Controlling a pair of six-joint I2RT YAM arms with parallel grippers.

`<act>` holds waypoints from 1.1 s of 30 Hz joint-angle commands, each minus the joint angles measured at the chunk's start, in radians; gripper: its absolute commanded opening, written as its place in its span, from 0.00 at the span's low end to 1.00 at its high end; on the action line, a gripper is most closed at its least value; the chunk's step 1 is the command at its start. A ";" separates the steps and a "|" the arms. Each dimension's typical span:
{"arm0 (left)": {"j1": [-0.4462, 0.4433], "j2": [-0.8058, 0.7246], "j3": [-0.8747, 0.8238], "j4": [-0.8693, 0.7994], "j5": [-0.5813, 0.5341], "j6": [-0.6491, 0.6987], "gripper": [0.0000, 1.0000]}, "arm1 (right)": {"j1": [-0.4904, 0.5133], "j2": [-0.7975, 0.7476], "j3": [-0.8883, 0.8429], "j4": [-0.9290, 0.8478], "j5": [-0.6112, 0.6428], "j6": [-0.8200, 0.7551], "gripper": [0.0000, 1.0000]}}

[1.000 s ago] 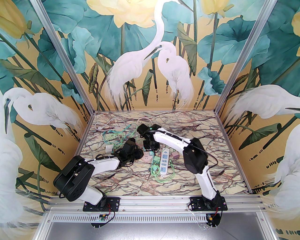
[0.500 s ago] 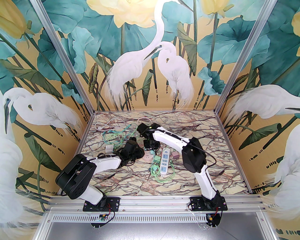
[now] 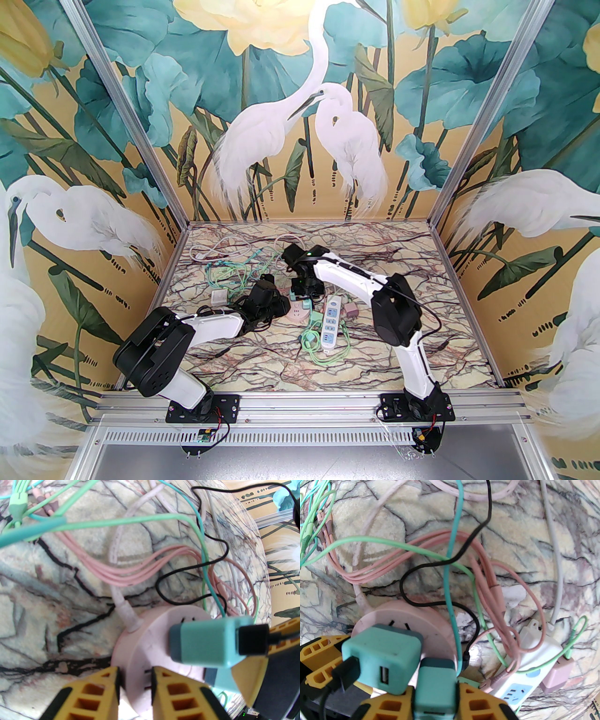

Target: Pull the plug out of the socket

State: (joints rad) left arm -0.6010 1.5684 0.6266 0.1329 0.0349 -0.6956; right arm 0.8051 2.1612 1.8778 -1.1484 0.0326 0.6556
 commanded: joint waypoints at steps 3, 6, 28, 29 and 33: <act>-0.026 0.078 -0.035 -0.153 0.036 0.004 0.26 | 0.083 0.059 0.130 -0.061 0.010 -0.053 0.18; -0.029 0.083 -0.031 -0.154 0.037 0.004 0.26 | 0.090 0.075 0.135 -0.069 0.012 -0.053 0.17; -0.029 -0.012 -0.042 -0.144 0.060 0.016 0.34 | -0.026 -0.083 -0.078 0.115 -0.168 -0.081 0.17; -0.029 -0.047 -0.040 -0.144 0.069 0.031 0.39 | -0.026 -0.073 -0.071 0.105 -0.159 -0.097 0.17; -0.025 -0.172 -0.018 -0.192 0.064 0.106 0.52 | -0.027 -0.043 -0.036 0.063 -0.114 -0.164 0.17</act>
State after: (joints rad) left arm -0.6201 1.4727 0.6037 0.0353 0.0681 -0.6552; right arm 0.7692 2.1063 1.7847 -1.0782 -0.0692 0.5716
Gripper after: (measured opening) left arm 0.505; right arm 0.291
